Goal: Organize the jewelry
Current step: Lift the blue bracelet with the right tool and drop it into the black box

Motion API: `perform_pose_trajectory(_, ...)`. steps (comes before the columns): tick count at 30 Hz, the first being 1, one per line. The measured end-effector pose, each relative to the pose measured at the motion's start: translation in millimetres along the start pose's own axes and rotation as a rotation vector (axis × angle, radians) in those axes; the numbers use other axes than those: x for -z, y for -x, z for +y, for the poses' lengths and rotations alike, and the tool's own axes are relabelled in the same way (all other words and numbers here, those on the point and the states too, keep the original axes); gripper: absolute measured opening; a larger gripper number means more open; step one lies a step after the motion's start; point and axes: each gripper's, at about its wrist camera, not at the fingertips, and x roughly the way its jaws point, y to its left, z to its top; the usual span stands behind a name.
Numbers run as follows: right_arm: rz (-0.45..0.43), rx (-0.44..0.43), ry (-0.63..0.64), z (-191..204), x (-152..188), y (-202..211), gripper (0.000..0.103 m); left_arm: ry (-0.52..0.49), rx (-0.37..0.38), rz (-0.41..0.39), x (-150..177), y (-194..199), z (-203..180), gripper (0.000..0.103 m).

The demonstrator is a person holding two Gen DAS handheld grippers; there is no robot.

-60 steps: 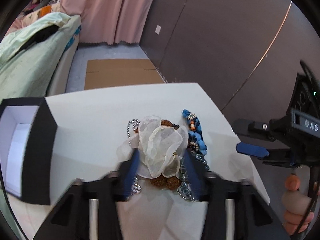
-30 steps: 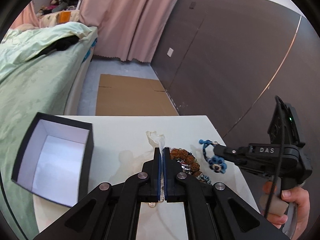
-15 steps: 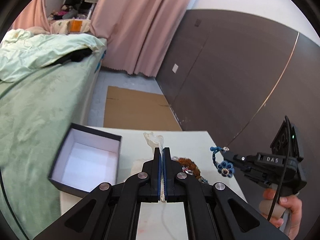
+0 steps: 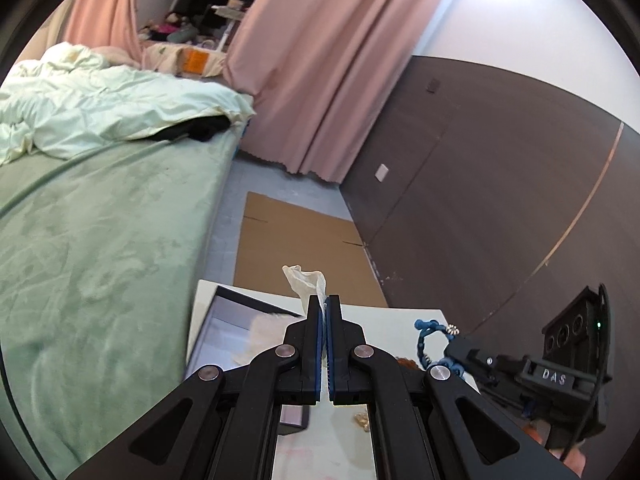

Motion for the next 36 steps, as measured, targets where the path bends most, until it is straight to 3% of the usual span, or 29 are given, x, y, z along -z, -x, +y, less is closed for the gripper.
perform_pose_trajectory(2,0.007,-0.012,0.002,4.3,2.7,-8.2,0.010,0.031,-0.031,0.027,-1.7,-7.3,7.4,0.003)
perform_pose_trajectory(4,0.014,-0.019,0.006,8.8,4.2,-14.5,0.010,0.071,-0.051,0.094,-3.7,-16.5,15.4,0.021)
perform_pose_trajectory(6,0.021,-0.031,0.013,13.6,5.1,-22.5,0.010,0.125,-0.038,0.125,-4.7,-20.9,25.7,0.068)
perform_pose_trajectory(9,0.035,-0.038,0.036,20.8,6.8,-32.7,0.010,0.150,-0.041,0.030,-9.8,-5.6,34.4,0.089)
perform_pose_trajectory(19,0.096,-0.040,0.146,43.4,17.0,-66.9,0.010,0.219,-0.094,-0.057,-37.8,21.0,71.8,0.092)
perform_pose_trajectory(24,0.137,0.027,0.219,55.2,25.2,-87.8,0.011,0.248,-0.113,-0.075,-45.8,20.2,87.6,0.092)
perform_pose_trajectory(25,0.165,0.043,0.230,56.7,27.1,-93.8,0.014,0.251,-0.114,-0.074,-46.5,19.5,89.6,0.092)
perform_pose_trajectory(26,0.208,0.041,0.240,57.8,28.8,-99.7,0.028,0.255,-0.116,-0.073,-47.3,18.1,92.0,0.092)
perform_pose_trajectory(27,0.244,0.044,0.249,58.9,31.0,-105.0,0.053,0.259,-0.117,-0.071,-47.9,17.2,93.6,0.092)
perform_pose_trajectory(28,0.257,0.060,0.259,59.6,32.8,-106.9,0.061,0.263,-0.118,-0.069,-48.0,16.9,94.2,0.092)
perform_pose_trajectory(36,0.176,0.077,0.215,44.2,16.1,-70.3,0.063,0.255,-0.113,-0.045,-44.3,12.6,90.8,0.092)
